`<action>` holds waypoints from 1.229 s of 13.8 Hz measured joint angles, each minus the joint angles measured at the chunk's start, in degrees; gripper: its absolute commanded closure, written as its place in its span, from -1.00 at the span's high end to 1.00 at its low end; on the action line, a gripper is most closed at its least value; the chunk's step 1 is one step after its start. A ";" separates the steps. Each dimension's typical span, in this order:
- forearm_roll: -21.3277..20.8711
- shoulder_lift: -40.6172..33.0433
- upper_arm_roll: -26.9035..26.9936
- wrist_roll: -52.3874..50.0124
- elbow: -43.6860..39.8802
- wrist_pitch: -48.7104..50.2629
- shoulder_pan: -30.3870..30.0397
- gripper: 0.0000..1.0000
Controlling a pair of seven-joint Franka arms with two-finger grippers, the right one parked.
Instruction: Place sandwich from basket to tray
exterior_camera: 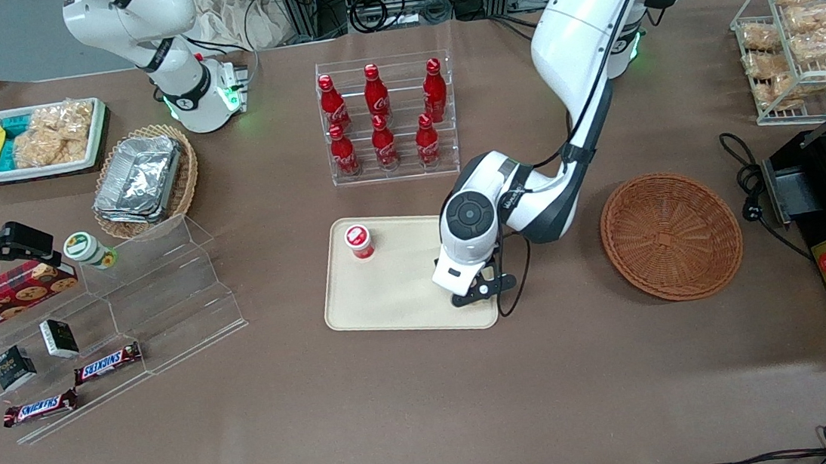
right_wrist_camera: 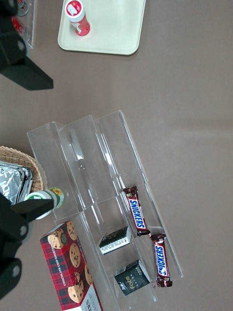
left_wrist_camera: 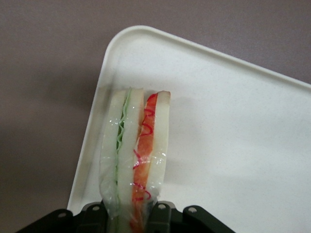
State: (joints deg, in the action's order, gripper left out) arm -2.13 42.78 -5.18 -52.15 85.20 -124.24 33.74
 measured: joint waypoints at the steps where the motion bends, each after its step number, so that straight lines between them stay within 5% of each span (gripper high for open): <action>1: 0.02 0.06 -0.08 0.00 -0.02 -0.13 0.00 0.52; 3: 0.30 0.06 -0.09 -0.04 -0.28 -0.16 0.00 1.00; 8: 1.36 -2.26 -0.06 -5.59 -2.54 -0.20 -0.04 1.00; 17: 0.62 -27.18 8.43 -6.25 -2.09 23.99 -2.42 1.00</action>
State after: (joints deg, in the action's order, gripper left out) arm -1.50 15.59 3.25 -58.39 83.11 -100.25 31.32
